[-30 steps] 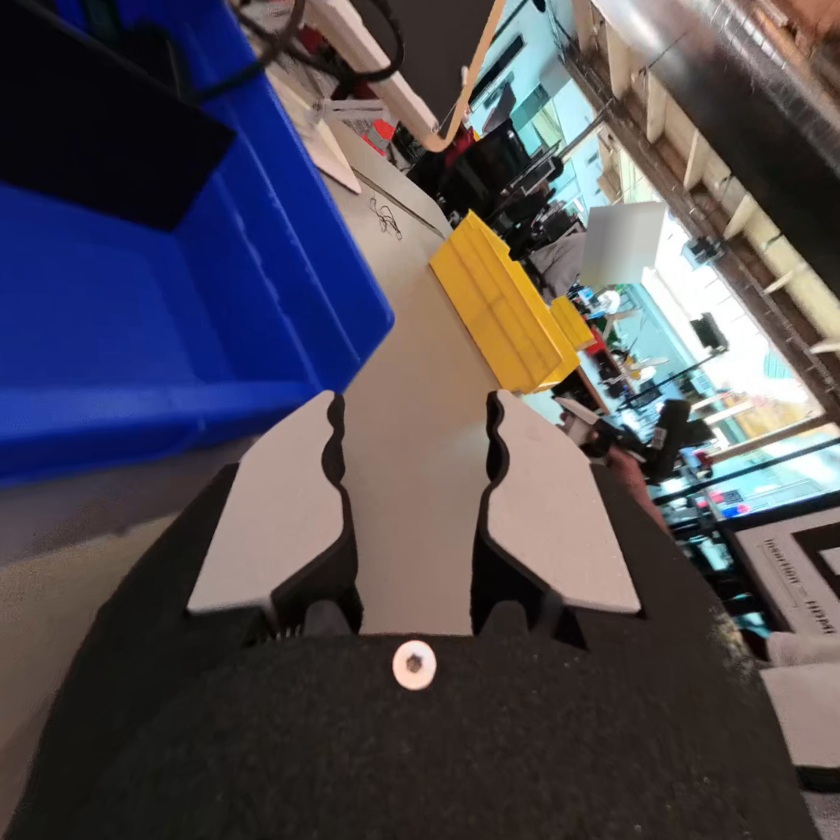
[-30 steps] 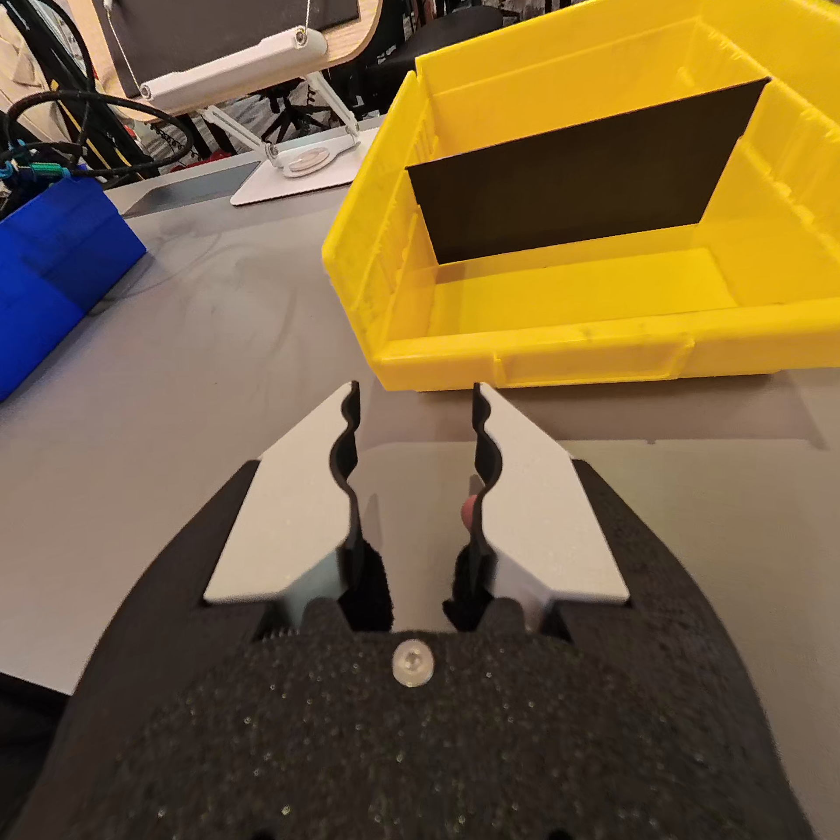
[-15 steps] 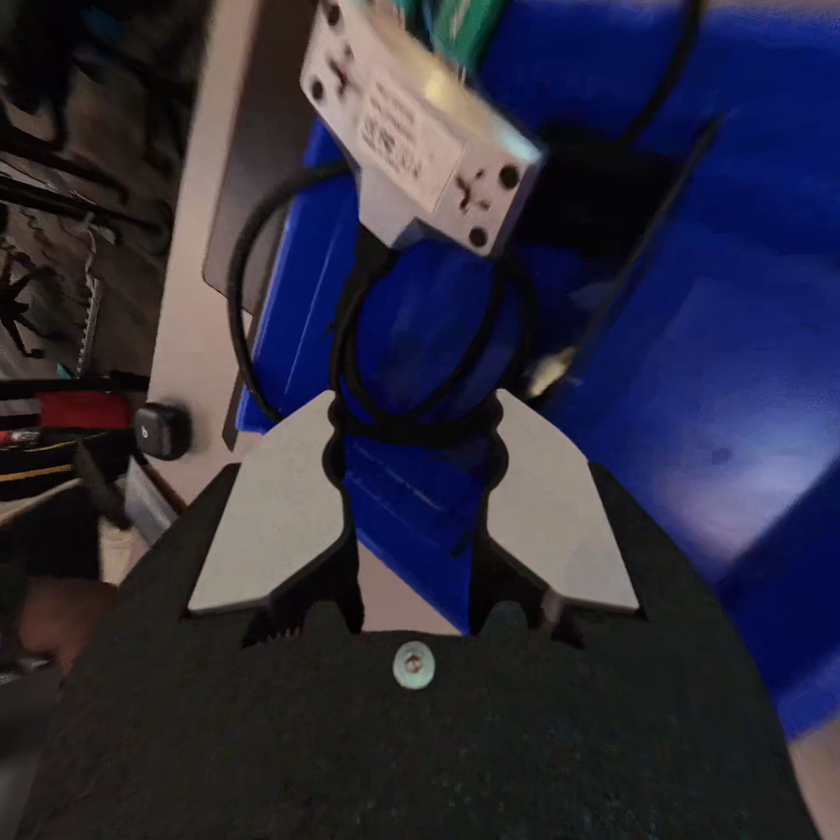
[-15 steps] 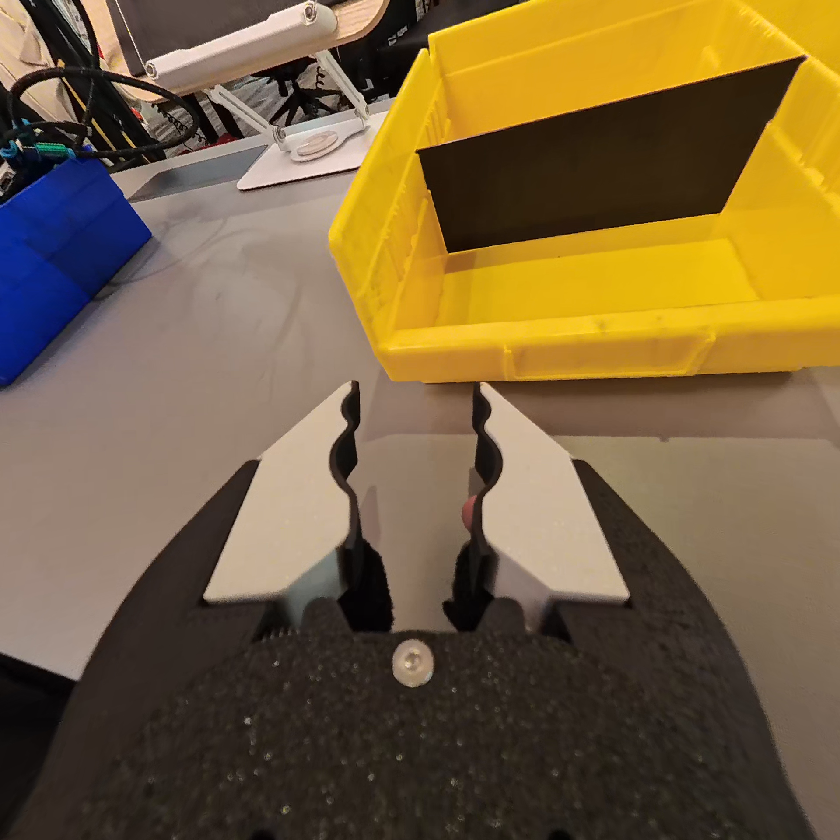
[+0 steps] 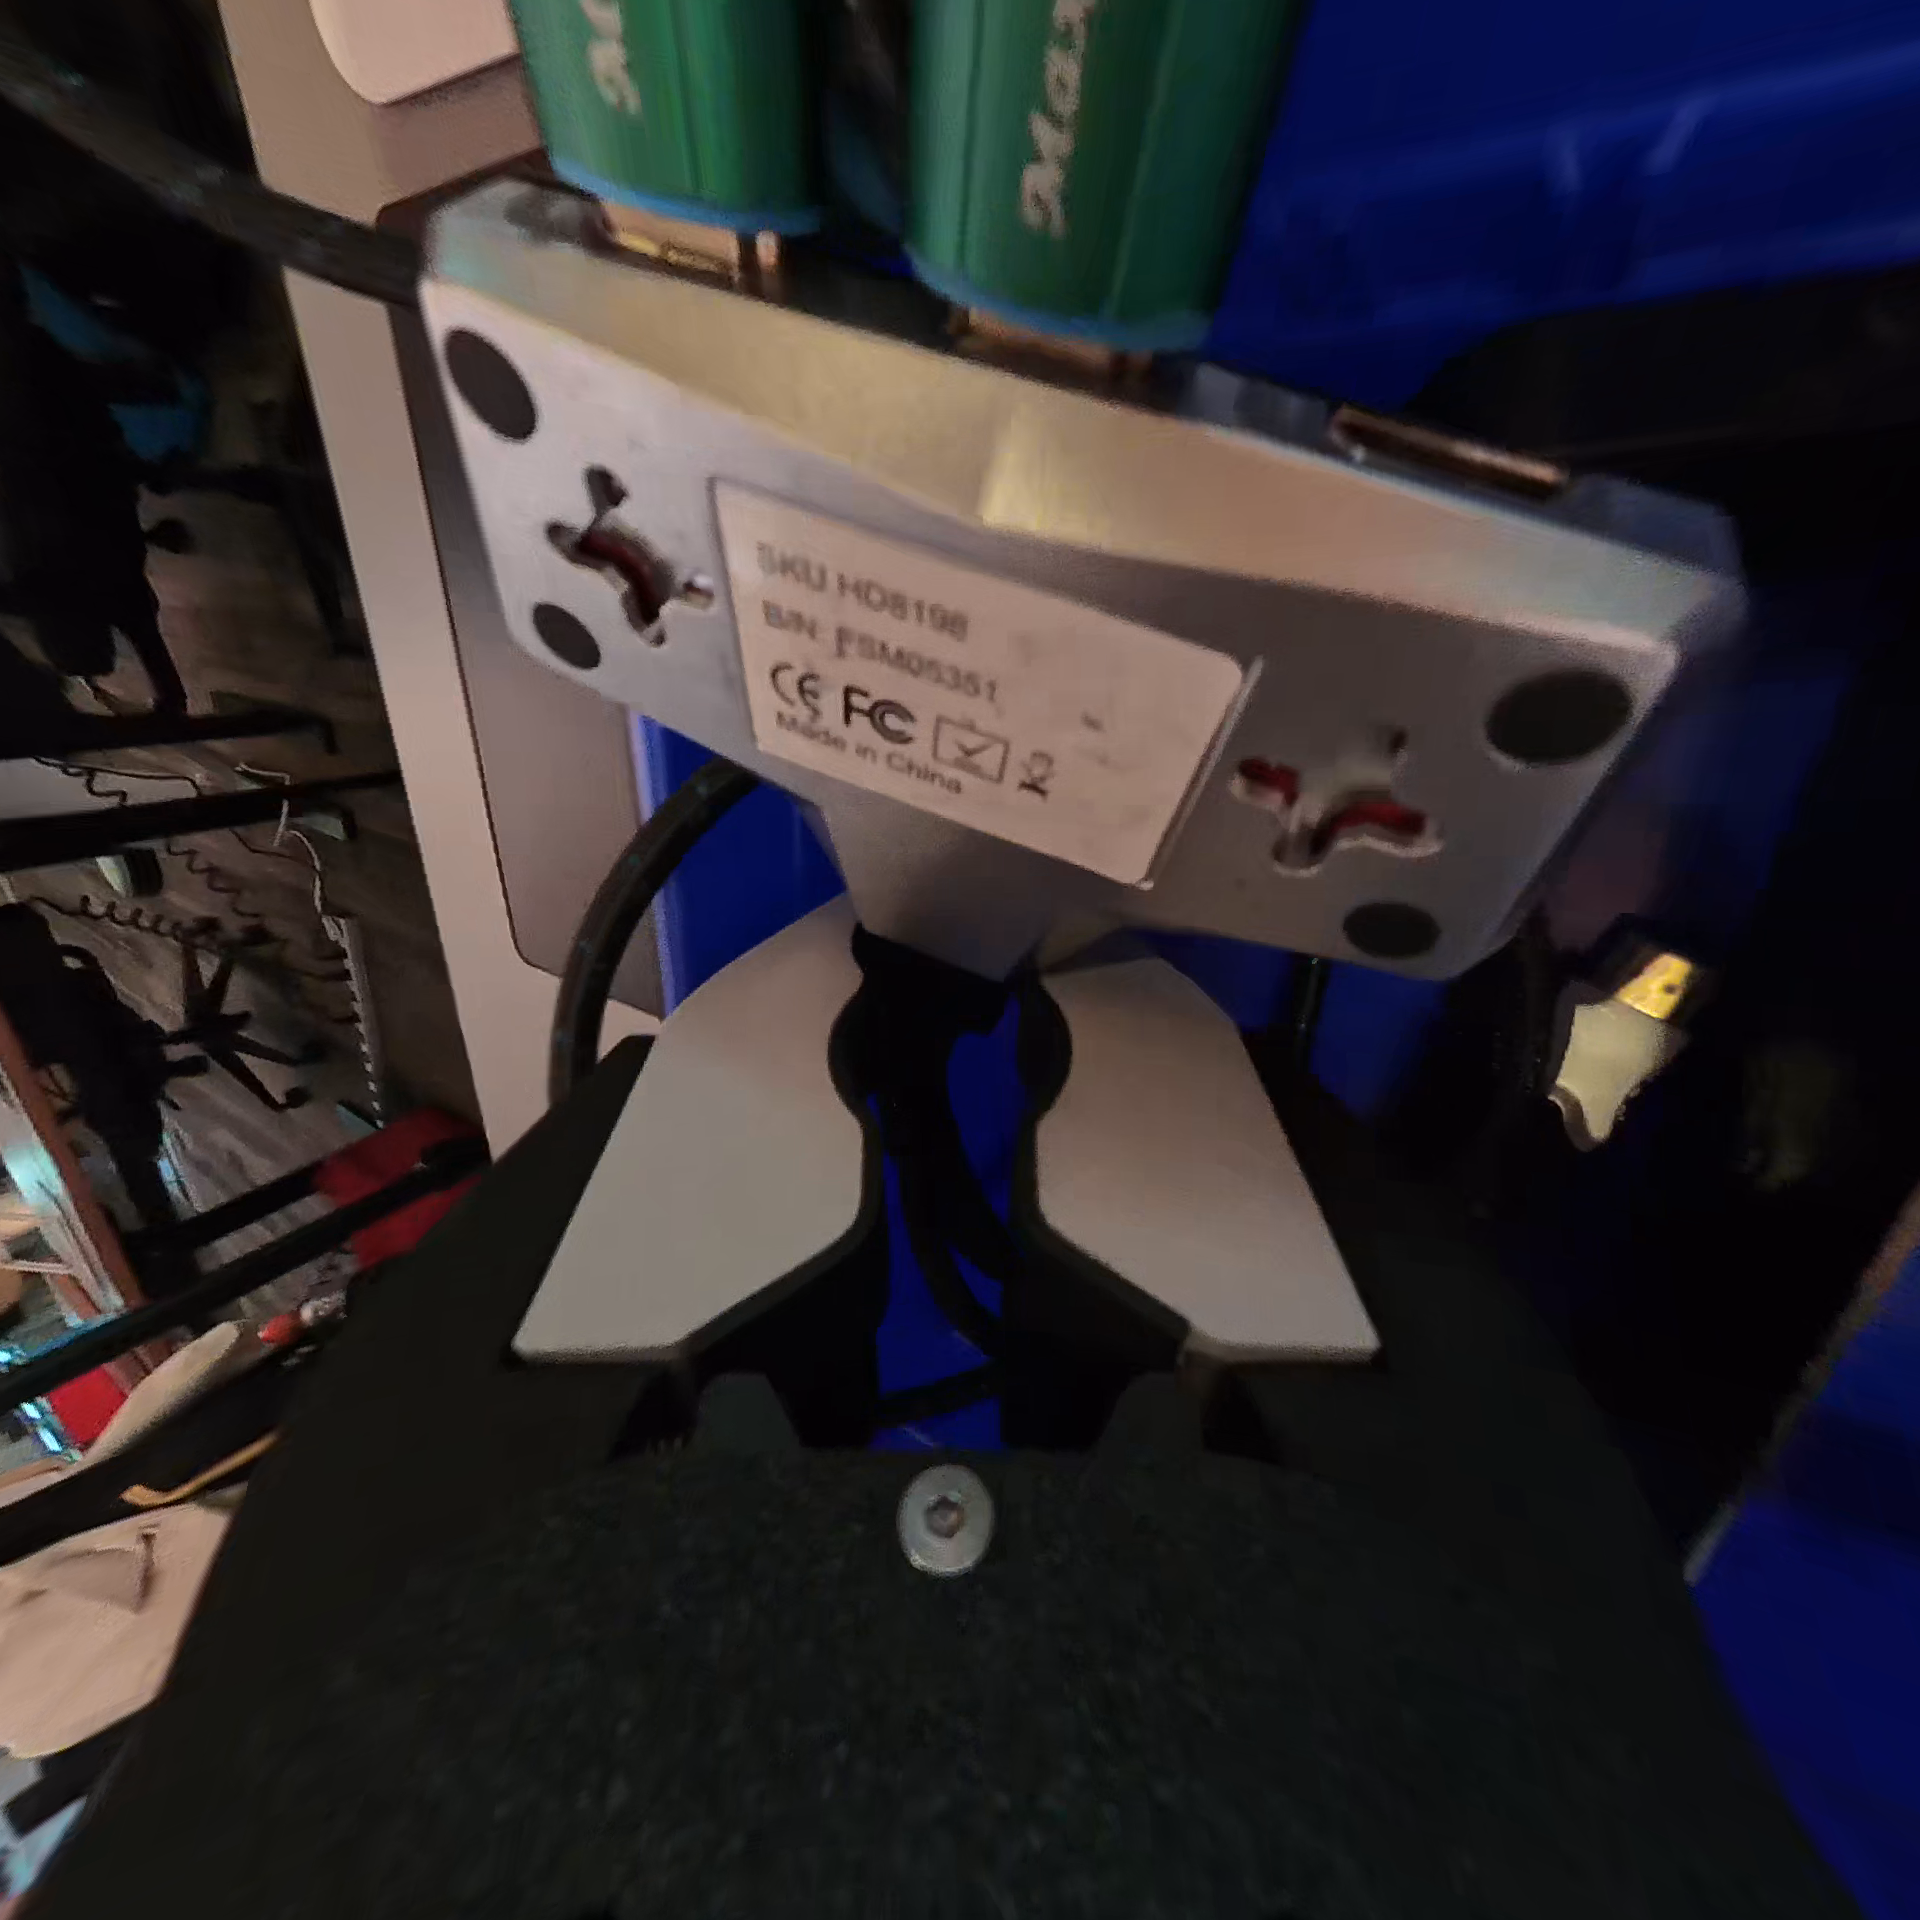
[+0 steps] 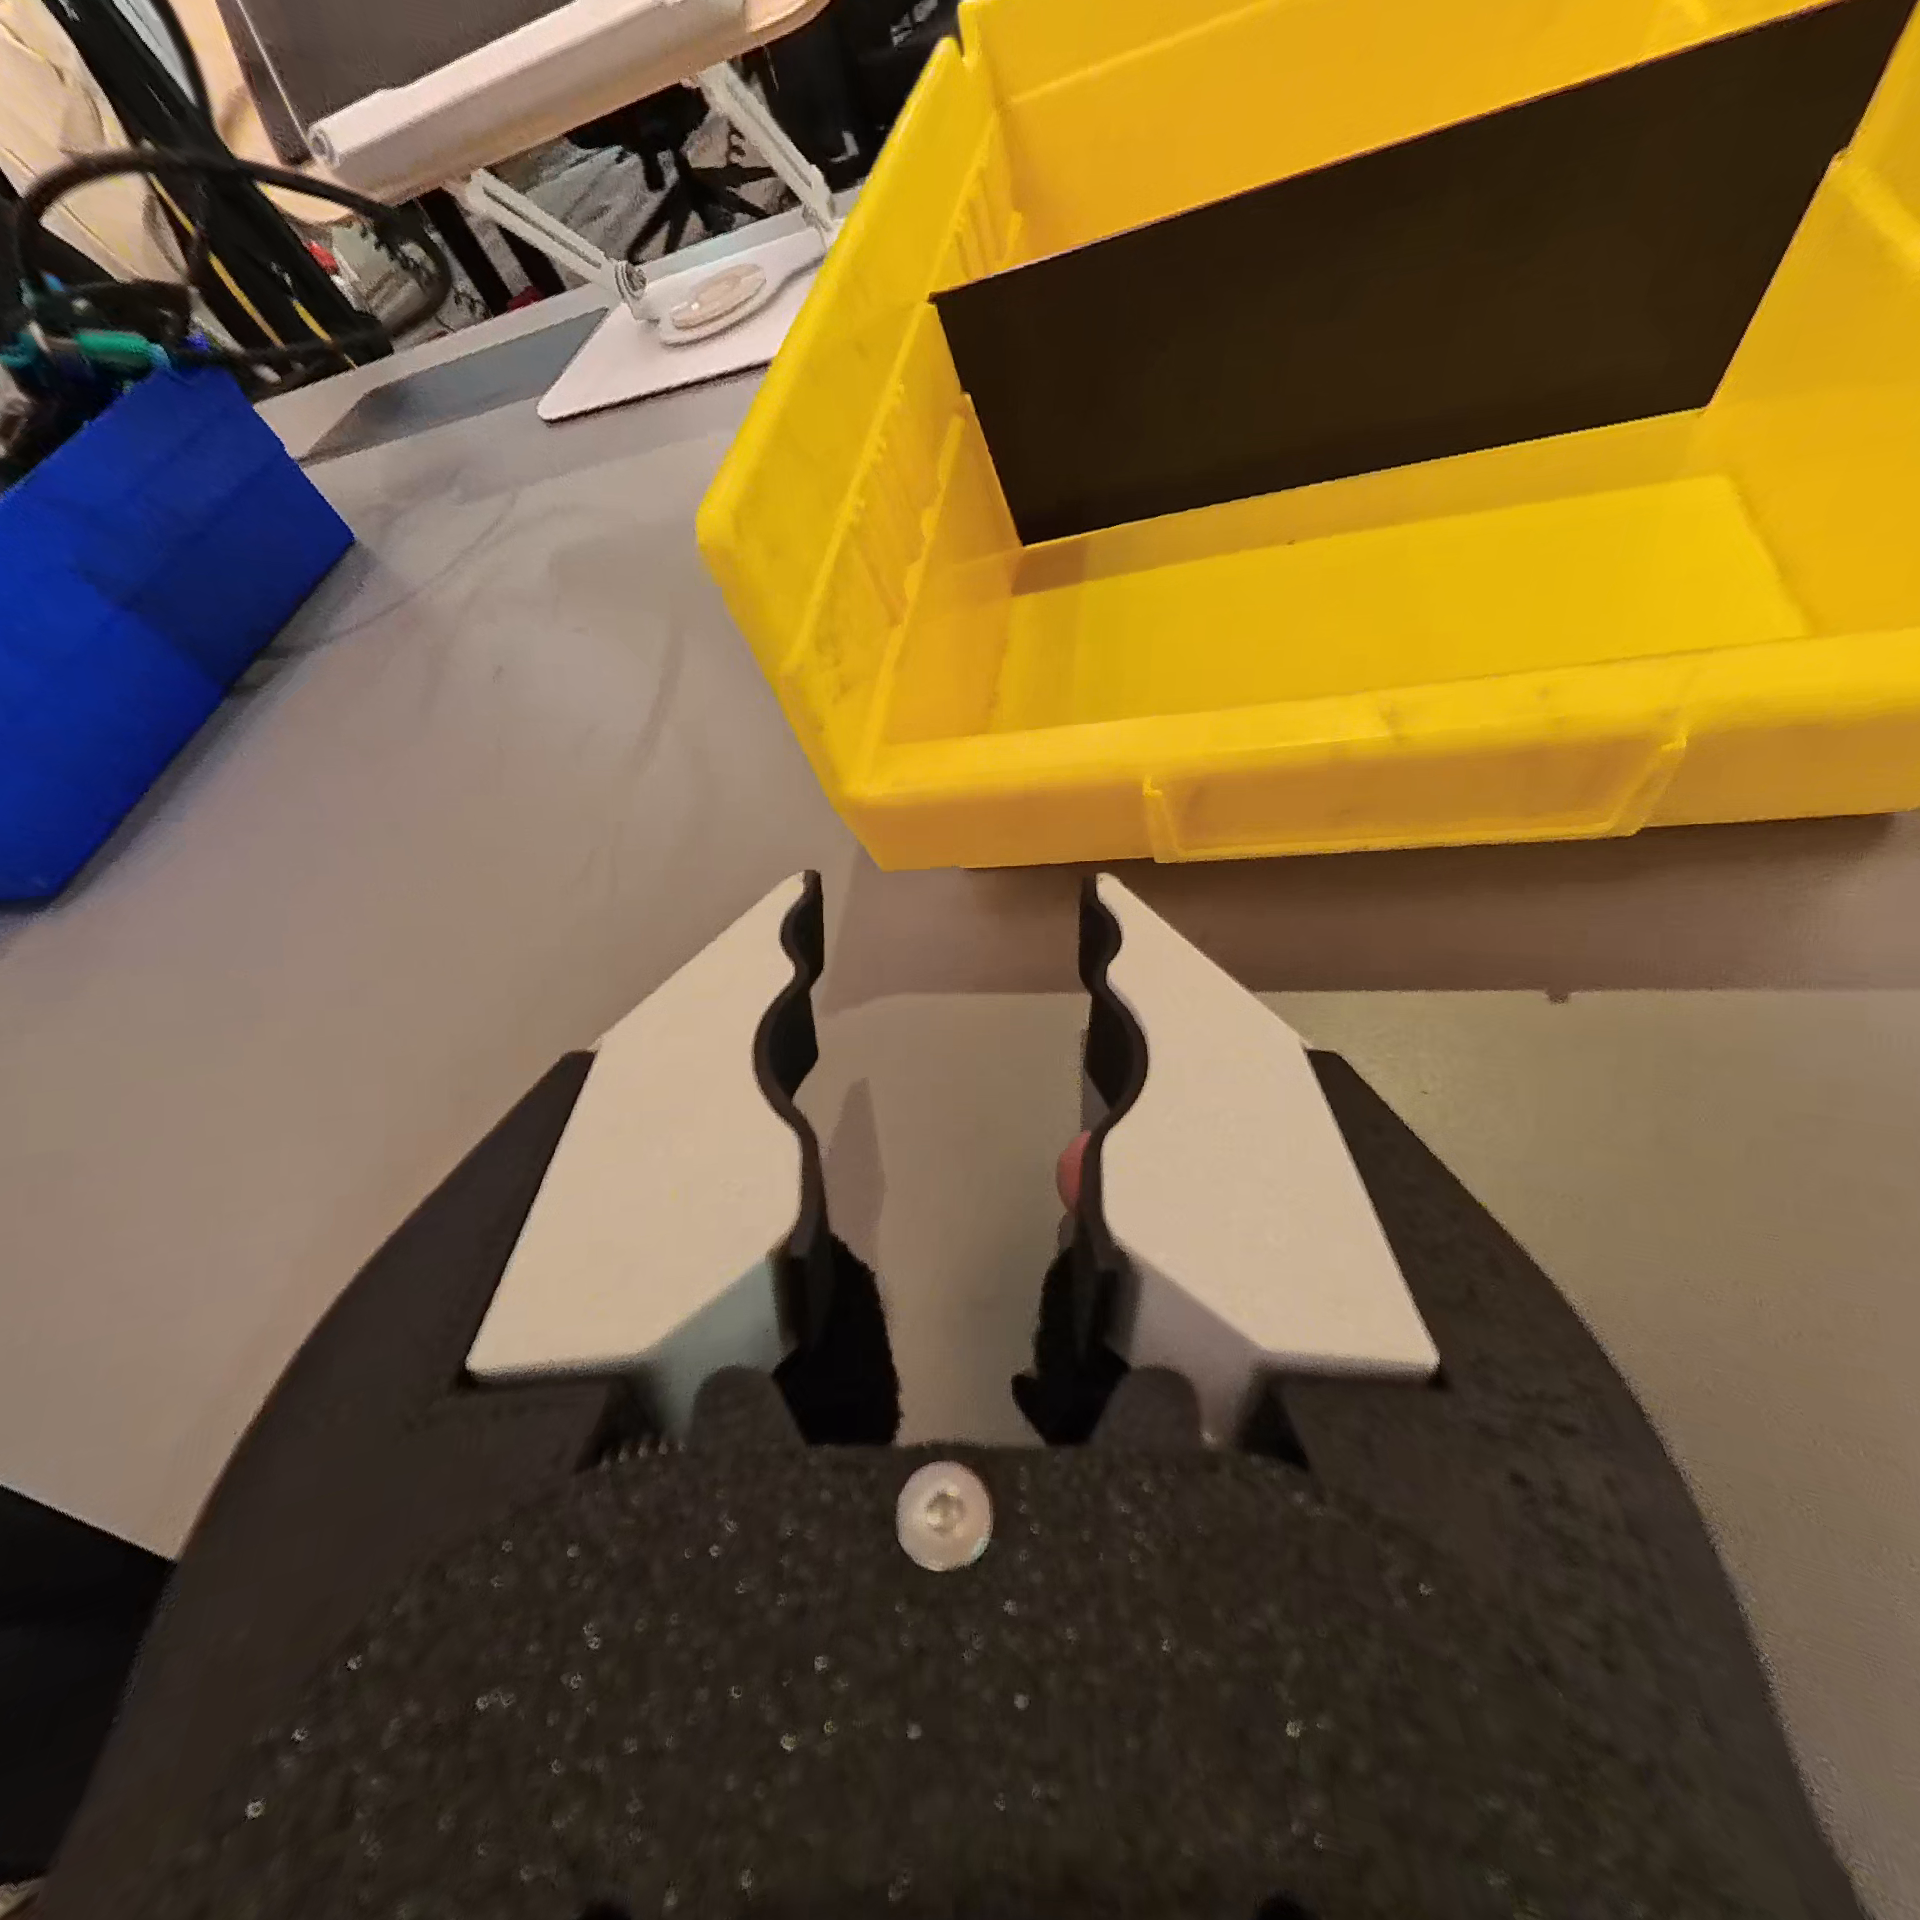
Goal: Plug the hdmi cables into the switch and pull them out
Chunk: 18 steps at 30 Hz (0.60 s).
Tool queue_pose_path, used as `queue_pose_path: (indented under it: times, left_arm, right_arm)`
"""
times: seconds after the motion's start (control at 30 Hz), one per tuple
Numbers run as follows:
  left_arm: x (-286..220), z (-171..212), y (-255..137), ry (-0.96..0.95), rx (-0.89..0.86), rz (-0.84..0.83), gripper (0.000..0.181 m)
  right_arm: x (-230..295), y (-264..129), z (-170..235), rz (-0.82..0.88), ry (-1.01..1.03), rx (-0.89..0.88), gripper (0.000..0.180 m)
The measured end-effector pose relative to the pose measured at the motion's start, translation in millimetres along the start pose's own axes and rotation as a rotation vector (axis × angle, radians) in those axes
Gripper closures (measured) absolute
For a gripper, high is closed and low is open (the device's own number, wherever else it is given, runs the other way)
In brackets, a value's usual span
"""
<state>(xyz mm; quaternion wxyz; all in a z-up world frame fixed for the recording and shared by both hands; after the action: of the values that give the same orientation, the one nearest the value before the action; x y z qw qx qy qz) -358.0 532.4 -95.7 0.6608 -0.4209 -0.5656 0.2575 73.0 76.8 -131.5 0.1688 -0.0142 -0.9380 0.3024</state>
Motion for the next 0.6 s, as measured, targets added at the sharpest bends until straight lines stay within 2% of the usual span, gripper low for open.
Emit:
queue_pose_path:
  times: [0.27, 0.53, 0.6]
  left_arm:
    - [9.6, 1.4, -78.4, 0.034, -0.014, -0.244, 0.160]
    - [17.4, -6.5, -181.0, 0.143, 0.113, -0.672, 0.160]
    - [15.6, -9.5, -204.2, 0.139, 0.118, -0.734, 0.161]
  right_arm:
    - [7.3, -4.1, -2.0, -0.013, -0.022, -0.020, 0.131]
    - [16.8, -5.3, -5.6, -0.024, -0.048, -0.041, 0.132]
    - [21.4, -8.4, -7.5, -0.027, -0.068, -0.065, 0.132]
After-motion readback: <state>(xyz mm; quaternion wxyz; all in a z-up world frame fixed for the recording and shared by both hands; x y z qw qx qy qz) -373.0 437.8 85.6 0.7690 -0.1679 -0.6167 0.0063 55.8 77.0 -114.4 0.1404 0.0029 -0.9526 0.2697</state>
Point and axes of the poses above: each gripper's, where its closed fingertips meet, y out along the fingers, z out of its underside, x = y × z across the jaws, the point moved 4 cm from there along -y, back along the fingers, and after that the axes turned 12 degrees about x, right-handed, at the moved point
